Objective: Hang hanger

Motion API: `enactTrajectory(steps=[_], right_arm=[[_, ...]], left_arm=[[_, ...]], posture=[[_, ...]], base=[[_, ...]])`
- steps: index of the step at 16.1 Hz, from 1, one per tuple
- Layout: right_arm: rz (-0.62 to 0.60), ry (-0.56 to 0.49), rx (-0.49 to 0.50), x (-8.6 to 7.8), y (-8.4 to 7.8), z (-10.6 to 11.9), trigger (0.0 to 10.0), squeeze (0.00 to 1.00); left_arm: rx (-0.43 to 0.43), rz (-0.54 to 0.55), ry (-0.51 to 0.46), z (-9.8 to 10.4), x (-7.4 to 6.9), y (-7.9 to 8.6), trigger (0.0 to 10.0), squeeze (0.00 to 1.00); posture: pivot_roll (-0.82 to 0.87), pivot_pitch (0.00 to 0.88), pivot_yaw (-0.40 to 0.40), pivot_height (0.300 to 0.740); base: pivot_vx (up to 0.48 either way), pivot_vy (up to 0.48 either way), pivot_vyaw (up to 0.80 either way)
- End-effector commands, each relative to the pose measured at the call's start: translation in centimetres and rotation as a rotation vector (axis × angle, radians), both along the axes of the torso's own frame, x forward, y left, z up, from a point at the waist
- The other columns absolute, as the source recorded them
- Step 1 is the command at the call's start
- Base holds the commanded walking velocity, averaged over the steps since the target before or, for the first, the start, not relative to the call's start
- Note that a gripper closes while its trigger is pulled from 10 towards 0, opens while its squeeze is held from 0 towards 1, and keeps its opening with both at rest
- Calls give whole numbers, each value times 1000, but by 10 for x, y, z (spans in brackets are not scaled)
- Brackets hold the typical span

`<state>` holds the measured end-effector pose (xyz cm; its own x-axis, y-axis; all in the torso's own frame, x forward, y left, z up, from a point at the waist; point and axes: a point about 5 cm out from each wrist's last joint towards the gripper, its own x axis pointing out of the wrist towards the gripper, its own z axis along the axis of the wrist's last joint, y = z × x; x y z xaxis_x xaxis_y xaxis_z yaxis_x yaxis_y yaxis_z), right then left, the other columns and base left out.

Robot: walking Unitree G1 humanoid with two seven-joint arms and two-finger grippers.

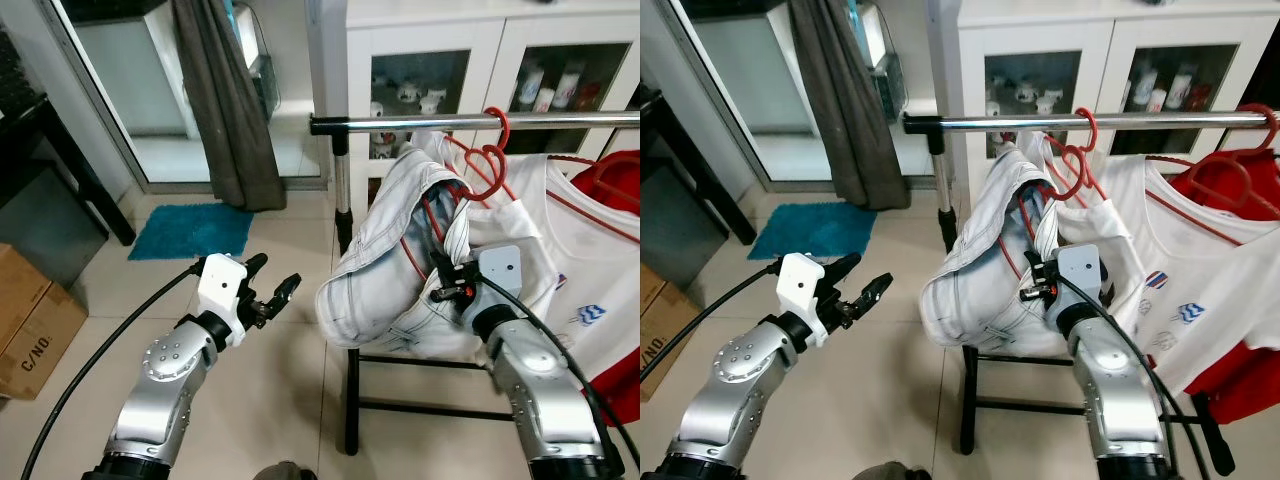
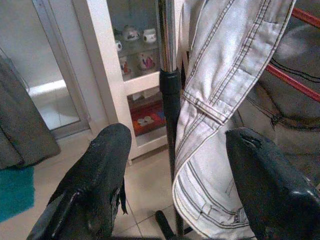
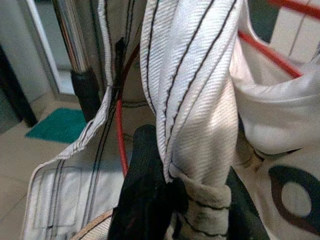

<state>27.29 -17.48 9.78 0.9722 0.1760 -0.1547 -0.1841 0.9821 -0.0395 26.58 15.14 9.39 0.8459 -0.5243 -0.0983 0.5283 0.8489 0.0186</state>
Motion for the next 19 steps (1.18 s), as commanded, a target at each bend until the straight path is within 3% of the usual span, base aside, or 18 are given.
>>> enactTrajectory(steps=[1, 3, 8, 9, 11, 14, 17, 19], right_arm=[[-33, -140, -4, 8, -3, 25, 10000, 0], [-195, -123, 16, 9, -25, 22, 10000, 0], [-314, -90, -26, 4, -47, 15, 10000, 0], [-296, -96, -27, 5, -45, 16, 10000, 0], [-136, -105, -59, 7, -25, 18, 10000, 0], [-97, -107, -57, 8, -17, 17, 10000, 0], [11, -102, -55, 5, -1, 18, 10000, 0], [-5, -63, -71, 8, 3, 15, 10000, 0]], left_arm=[[5, 5, -11, 3, 1, 2, 10000, 0], [9, 4, -8, 2, 0, 2, 10000, 0], [14, -6, -1, 1, 0, 1, 10000, 0], [14, -7, -1, 1, 0, 1, 10000, 0], [16, -10, -3, 2, 1, 0, 10000, 0], [17, 10, -6, 2, 1, 2, 10000, 0], [9, 112, 15, 0, 6, 8, 10000, 0], [-9, 133, 12, 0, 8, 7, 10000, 0]], posture=[[-48, 0, 102, 740], [-45, 0, 101, 740], [-49, 0, 106, 740], [-49, 0, 107, 740], [-49, 0, 109, 740], [-45, 0, 105, 740], [-45, 0, 104, 740], [-46, 0, 105, 740]], base=[[0, 0, 0], [0, 0, 0], [0, 0, 0], [0, 0, 0], [0, 0, 0], [0, 0, 0], [0, 0, 0], [0, 0, 0]])
